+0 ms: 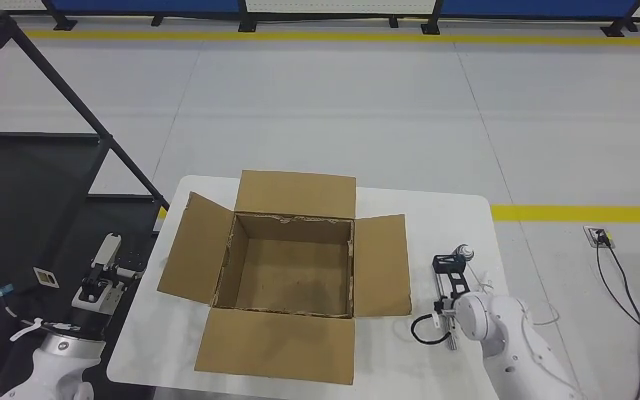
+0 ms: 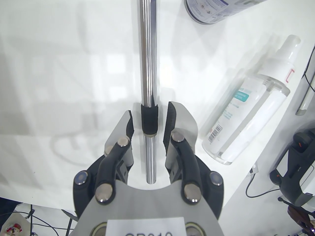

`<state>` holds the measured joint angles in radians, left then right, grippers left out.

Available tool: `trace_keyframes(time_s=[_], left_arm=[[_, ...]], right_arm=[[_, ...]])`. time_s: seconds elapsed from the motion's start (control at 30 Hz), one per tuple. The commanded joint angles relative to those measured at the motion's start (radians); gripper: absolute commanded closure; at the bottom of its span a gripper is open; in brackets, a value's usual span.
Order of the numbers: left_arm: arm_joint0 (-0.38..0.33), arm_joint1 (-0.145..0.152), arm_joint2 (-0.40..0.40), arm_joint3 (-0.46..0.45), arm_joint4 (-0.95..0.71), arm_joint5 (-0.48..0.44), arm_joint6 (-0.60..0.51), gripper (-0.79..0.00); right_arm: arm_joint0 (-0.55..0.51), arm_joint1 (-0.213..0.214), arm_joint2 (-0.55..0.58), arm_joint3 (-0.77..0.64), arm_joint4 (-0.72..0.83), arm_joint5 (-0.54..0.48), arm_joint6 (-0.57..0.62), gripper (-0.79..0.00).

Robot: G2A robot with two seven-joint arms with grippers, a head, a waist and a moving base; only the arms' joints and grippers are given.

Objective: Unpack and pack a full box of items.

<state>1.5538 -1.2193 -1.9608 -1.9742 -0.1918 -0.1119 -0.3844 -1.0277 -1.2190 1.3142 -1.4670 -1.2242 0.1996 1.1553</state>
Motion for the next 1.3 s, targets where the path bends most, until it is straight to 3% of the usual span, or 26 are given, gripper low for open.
trace_keyframes(time_s=[0.0, 0.27, 0.43, 0.63, 0.93, 1.1, 1.27], left_arm=[[0.000, 0.000, 0.000, 0.000, 0.000, 0.000, 0.000, -0.785], [0.000, 0.000, 0.000, 0.000, 0.000, 0.000, 0.000, -0.785], [0.000, 0.000, 0.000, 0.000, 0.000, 0.000, 0.000, -0.785], [0.000, 0.000, 0.000, 0.000, 0.000, 0.000, 0.000, -0.785], [0.000, 0.000, 0.000, 0.000, 0.000, 0.000, 0.000, -0.785], [0.000, 0.000, 0.000, 0.000, 0.000, 0.000, 0.000, -0.785], [0.000, 0.000, 0.000, 0.000, 0.000, 0.000, 0.000, -0.785]], right_arm=[[0.006, -0.001, -0.003, 0.012, -0.001, 0.002, -0.001, -0.283], [0.019, -0.005, -0.011, 0.032, -0.003, 0.005, 0.010, -0.206], [0.019, -0.006, -0.005, 0.030, 0.010, 0.008, 0.005, 0.000], [-0.009, 0.001, 0.064, -0.085, 0.053, 0.020, -0.018, 0.000], [-0.083, 0.016, 0.193, -0.490, 0.082, 0.035, -0.031, 0.000], [-0.068, 0.012, 0.156, -0.660, 0.117, 0.020, -0.053, 0.000], [0.006, -0.002, 0.001, -0.664, 0.103, 0.020, -0.107, 0.000]])
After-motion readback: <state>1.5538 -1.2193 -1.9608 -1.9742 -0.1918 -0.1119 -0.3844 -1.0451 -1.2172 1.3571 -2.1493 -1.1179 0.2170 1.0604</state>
